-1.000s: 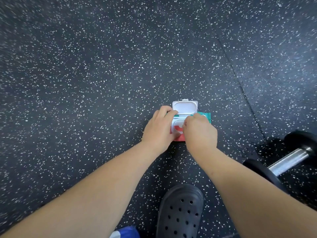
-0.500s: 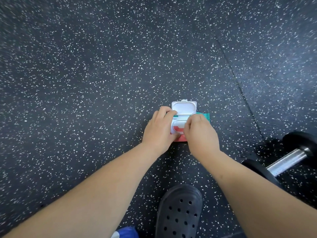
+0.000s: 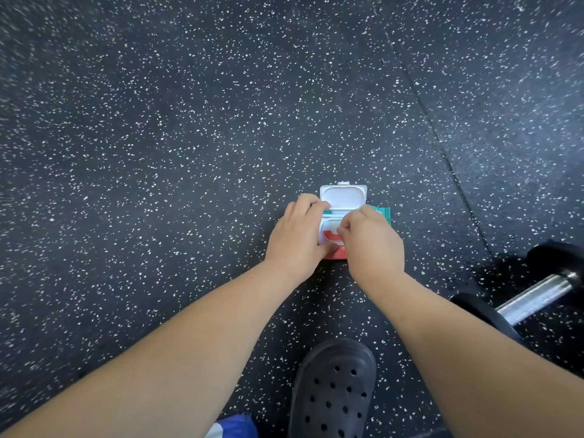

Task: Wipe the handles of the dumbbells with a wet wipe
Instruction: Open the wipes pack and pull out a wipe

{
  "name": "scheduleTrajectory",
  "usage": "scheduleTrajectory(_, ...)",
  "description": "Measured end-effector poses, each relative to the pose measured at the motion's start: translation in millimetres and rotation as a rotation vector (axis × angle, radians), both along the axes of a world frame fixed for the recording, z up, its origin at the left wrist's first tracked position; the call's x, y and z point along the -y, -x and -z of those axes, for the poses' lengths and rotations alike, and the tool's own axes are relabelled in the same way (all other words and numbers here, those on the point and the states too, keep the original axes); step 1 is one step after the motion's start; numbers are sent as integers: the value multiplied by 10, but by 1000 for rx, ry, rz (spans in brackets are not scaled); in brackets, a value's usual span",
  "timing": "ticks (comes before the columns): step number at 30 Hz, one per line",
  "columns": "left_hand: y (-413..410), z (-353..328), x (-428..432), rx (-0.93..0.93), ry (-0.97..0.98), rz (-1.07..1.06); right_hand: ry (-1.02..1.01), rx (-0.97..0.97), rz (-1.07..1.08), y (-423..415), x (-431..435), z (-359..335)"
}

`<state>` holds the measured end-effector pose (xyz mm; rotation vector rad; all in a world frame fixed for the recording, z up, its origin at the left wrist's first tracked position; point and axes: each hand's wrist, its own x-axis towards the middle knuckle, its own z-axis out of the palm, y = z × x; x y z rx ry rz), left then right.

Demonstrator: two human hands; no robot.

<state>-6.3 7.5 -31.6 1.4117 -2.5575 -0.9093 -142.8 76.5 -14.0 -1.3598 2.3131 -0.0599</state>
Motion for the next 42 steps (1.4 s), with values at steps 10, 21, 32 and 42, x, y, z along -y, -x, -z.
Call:
scheduleTrajectory(10,100,-57,-5,60,36,7,168,315,158,152,-167,-69)
scheduleTrajectory(21,103,-73,19,94,28,12,340,555,435,208,-93,-283)
scheduleTrajectory(32,111,-77,16,87,-12,-3,630,562,664,302,-80,-390)
scheduleTrajectory(42,87,-166,-35,-267,-296,-306,603,671,904,409,-89,-289)
